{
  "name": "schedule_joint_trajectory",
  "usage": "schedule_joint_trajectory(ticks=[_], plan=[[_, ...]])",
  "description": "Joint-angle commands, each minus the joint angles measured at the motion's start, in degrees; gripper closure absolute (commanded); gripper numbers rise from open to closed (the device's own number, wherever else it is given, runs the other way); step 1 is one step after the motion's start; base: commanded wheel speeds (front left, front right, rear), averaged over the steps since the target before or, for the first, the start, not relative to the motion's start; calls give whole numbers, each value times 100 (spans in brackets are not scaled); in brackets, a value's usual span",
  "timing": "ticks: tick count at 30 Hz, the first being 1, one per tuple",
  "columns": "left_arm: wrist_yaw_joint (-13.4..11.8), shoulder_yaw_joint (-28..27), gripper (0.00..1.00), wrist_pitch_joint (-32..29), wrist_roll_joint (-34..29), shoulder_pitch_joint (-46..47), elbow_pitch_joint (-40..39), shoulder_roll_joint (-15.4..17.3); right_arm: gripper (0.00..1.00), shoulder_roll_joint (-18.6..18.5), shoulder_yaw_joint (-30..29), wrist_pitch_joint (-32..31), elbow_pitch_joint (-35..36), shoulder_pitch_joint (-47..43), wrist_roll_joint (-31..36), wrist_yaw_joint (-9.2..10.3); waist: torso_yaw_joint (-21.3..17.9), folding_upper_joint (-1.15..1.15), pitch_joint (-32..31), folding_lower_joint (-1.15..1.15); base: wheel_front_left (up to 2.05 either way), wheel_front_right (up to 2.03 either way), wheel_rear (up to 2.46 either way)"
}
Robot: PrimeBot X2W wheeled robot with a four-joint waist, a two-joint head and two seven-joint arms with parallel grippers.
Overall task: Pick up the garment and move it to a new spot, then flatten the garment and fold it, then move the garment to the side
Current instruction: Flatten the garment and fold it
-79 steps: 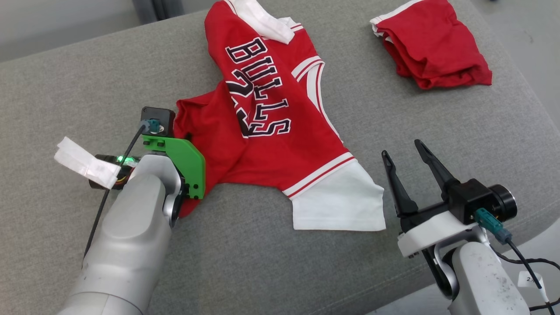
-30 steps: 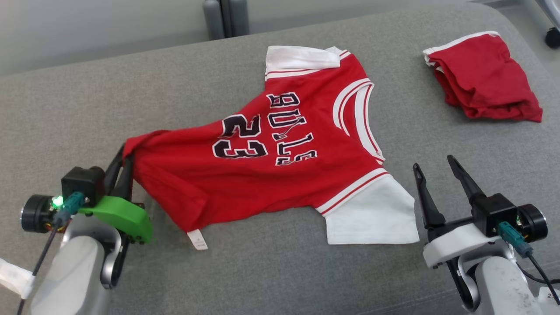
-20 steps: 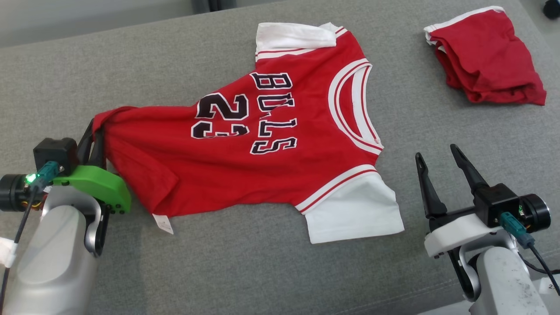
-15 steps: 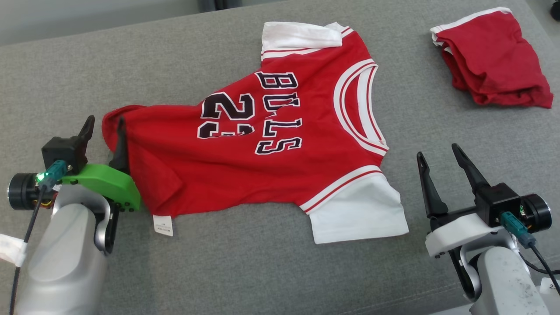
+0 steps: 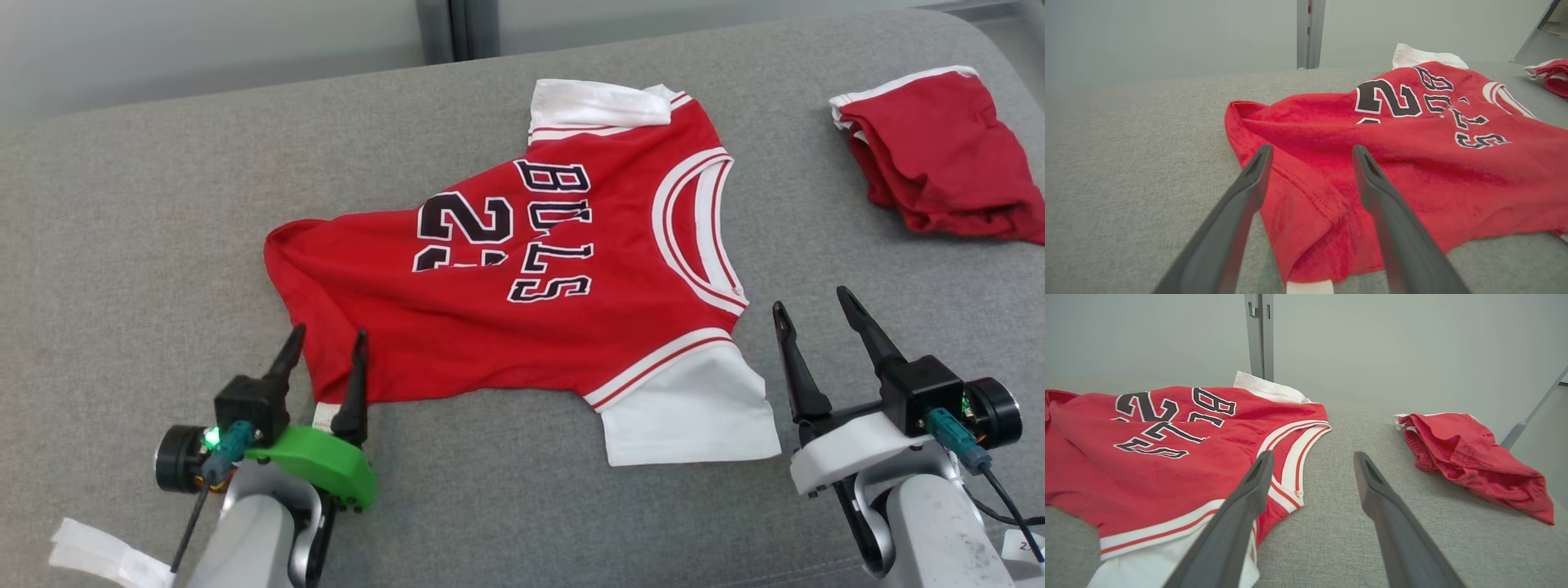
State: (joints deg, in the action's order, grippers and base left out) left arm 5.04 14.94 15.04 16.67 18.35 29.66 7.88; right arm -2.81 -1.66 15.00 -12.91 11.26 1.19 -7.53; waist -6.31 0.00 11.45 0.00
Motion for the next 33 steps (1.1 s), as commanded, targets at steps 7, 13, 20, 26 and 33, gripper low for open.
schedule_joint_trajectory(ticks=[7, 13, 20, 26, 33], plan=[[-81, 100, 0, 16, -306, -149, 525, -19, 0, -18, 76, 25, -64, -38, -79, 9, -109, 0, 17, 0, 0, 0, 0], [-310, -18, 0, 16, -492, 83, 877, 59, 0, -17, -25, 25, -55, 12, -45, 9, -239, 0, 115, 0, 0, 0, 0], [-523, -429, 0, 17, -397, 192, 821, 18, 0, -18, -78, 25, -46, 14, -28, 9, -277, 0, 125, 0, 0, 0, 0], [-545, -893, 0, 17, -205, -30, 771, -12, 0, -17, -98, 25, -80, -25, -42, 9, -212, 0, 35, 0, 0, 0, 0], [-487, -1355, 0, 16, -97, -319, 684, -66, 0, -18, -77, 25, -147, -138, -47, 9, -82, 0, -153, 0, 0, 0, 0]])
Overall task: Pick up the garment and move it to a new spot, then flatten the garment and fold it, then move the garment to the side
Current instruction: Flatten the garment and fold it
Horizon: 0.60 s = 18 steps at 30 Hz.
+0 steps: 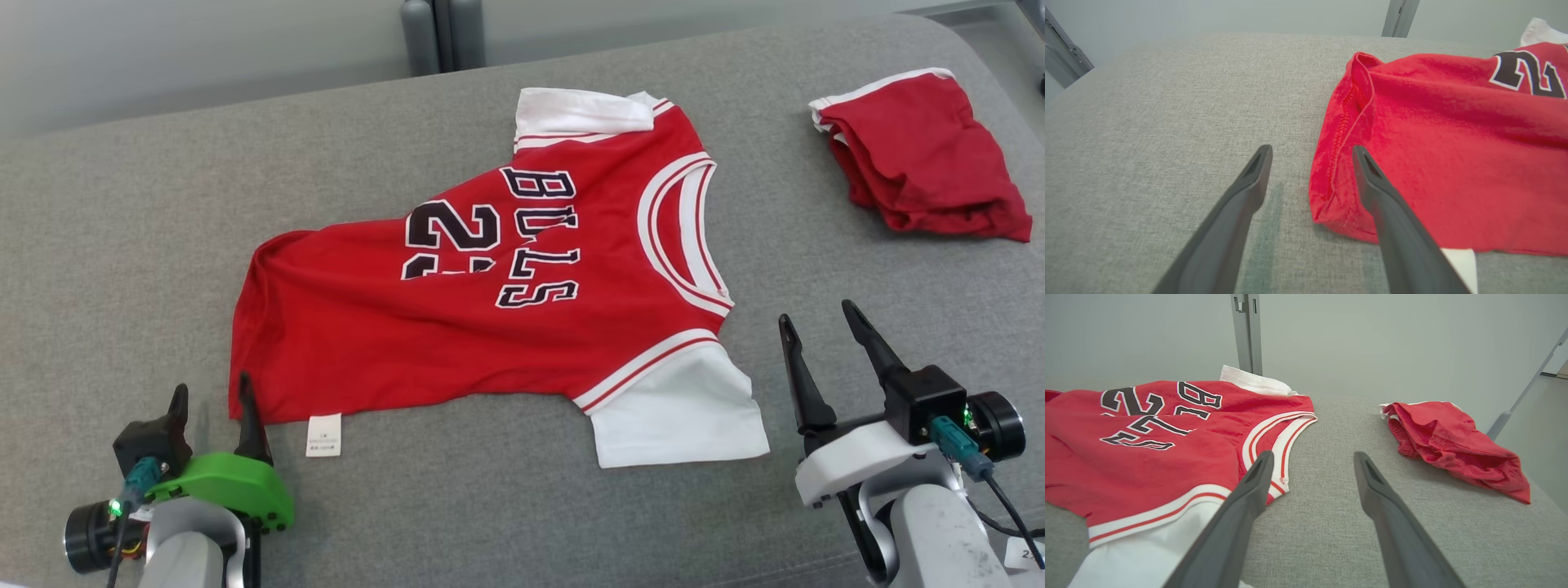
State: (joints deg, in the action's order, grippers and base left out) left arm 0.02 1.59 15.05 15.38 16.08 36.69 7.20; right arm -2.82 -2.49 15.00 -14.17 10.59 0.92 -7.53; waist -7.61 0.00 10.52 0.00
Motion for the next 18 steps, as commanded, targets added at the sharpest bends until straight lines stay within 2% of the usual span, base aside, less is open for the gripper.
schedule_joint_trajectory(ticks=[1, 10, 18], plan=[[44, -53, 0, 15, 17, -131, -35, -4, 0, -17, 11, 25, -30, -79, -22, 9, 63, 0, -93, 0, 0, 0, 0], [422, -231, 0, 9, -155, -771, -712, -210, 0, -17, 76, 25, -155, -329, -63, 9, 174, 0, -559, 0, 0, 0, 0], [603, -97, 0, 9, -95, -1536, -1326, -389, 0, -17, 194, 25, -259, -668, -216, 9, 205, 0, -1023, 0, 0, 0, 0]])
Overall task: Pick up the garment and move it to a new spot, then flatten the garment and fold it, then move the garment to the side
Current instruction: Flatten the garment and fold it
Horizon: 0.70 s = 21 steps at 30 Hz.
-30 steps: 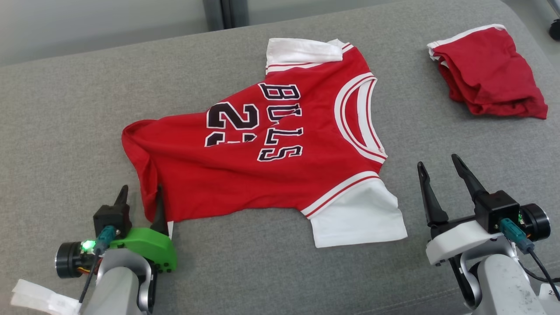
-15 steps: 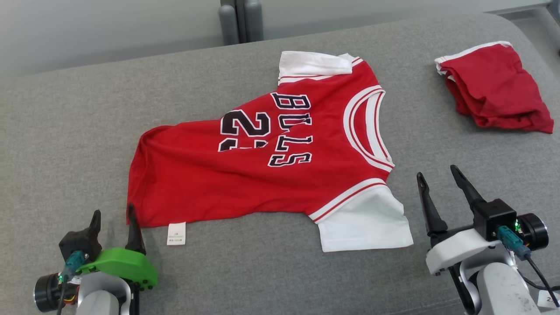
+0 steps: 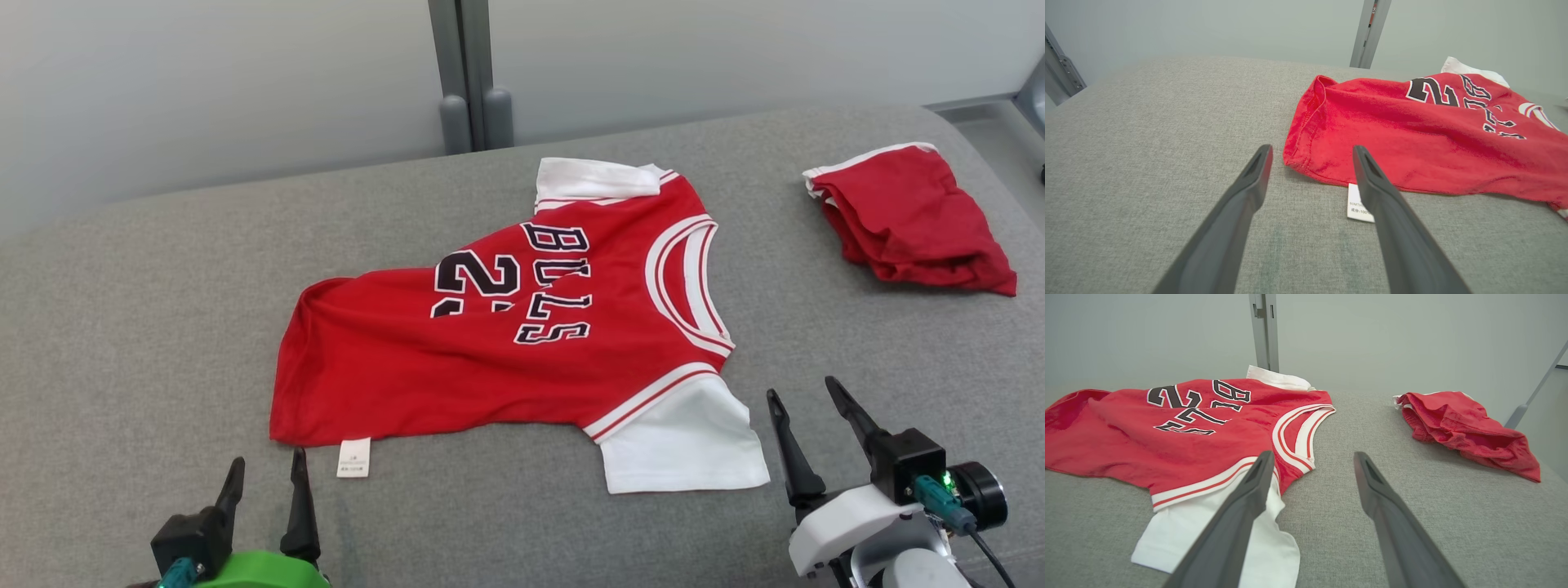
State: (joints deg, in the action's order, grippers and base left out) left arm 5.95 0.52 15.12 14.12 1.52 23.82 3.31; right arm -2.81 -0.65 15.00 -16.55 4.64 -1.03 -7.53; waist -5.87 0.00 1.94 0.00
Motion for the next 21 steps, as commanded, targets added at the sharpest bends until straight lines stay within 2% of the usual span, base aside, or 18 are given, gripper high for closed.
schedule_joint_trajectory(ticks=[1, 11, 21], plan=[[25, 24, 0, 1, 66, -129, -104, -2, 0, -18, 25, 25, -25, -98, -56, 9, 34, 0, -190, 0, 0, 0, 0], [41, 268, 0, 1, 349, -489, -486, -34, 0, -18, 153, 25, -162, -321, -353, 9, -3, 0, -321, 0, 0, 0, 0], [4, 356, 0, 1, 409, -442, -571, -36, 0, -18, 211, 25, -234, -214, -360, 9, -10, 0, -258, 0, 0, 0, 0]])
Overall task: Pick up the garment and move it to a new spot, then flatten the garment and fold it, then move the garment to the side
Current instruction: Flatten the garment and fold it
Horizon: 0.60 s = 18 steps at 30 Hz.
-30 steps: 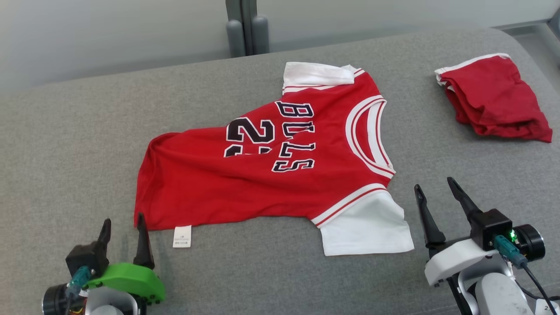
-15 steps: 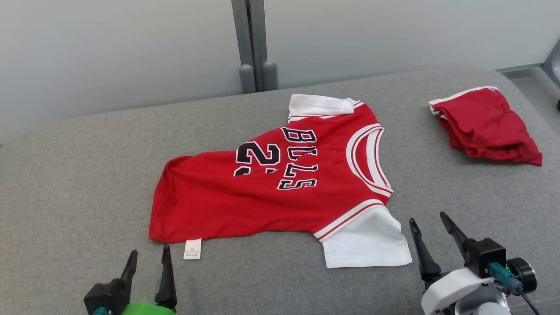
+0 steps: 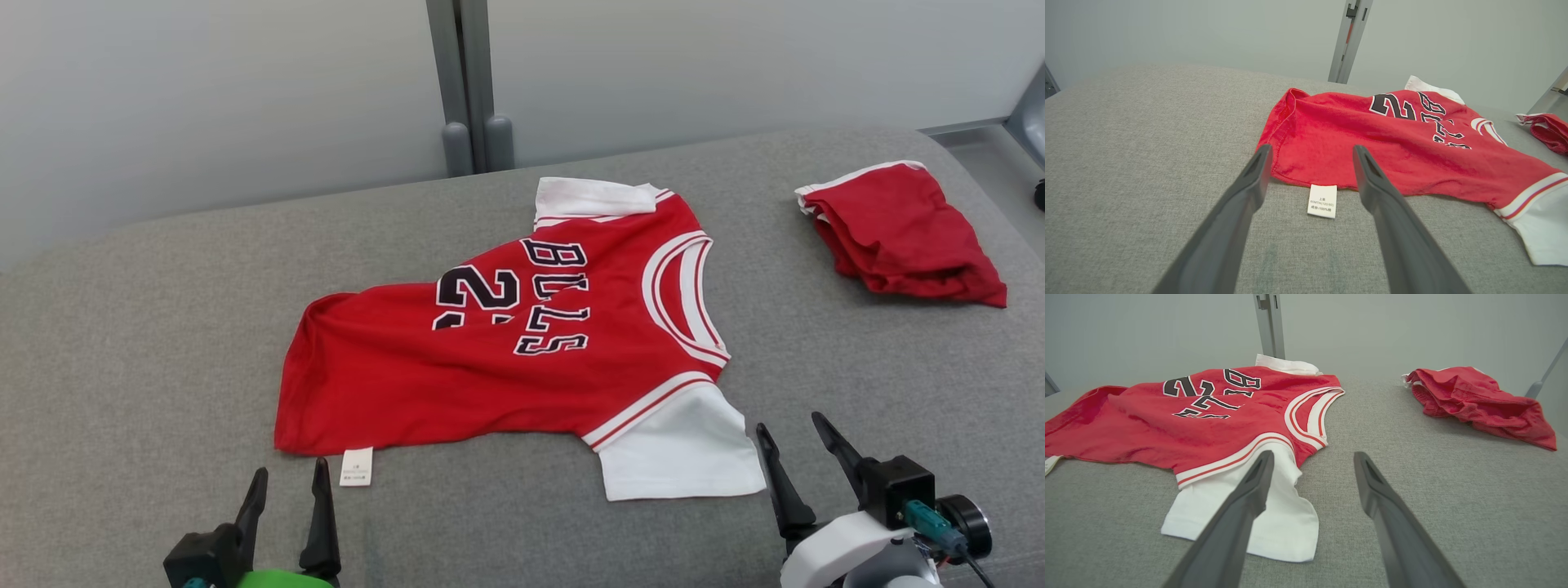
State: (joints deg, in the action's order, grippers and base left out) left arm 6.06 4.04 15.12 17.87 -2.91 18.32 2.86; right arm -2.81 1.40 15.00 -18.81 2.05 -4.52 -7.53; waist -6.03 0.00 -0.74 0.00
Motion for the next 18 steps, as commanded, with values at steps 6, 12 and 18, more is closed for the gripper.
schedule_joint_trajectory(ticks=[6, 12, 18], plan=[[-51, 45, 0, 1, 44, 52, -16, 9, 0, -18, 29, 25, -218, -2, 64, 9, 37, 0, 65, 0, 0, 0, 0], [-68, 55, 0, 1, 25, 78, 7, 9, 0, -17, 108, -97, -1107, 67, 43, 9, 75, 0, 103, 0, 0, 0, 0], [-100, 53, 0, 1, -24, 90, -4, 9, 0, -18, 190, -87, -1652, 323, -73, 9, 125, 0, 157, 0, 0, 0, 0]])
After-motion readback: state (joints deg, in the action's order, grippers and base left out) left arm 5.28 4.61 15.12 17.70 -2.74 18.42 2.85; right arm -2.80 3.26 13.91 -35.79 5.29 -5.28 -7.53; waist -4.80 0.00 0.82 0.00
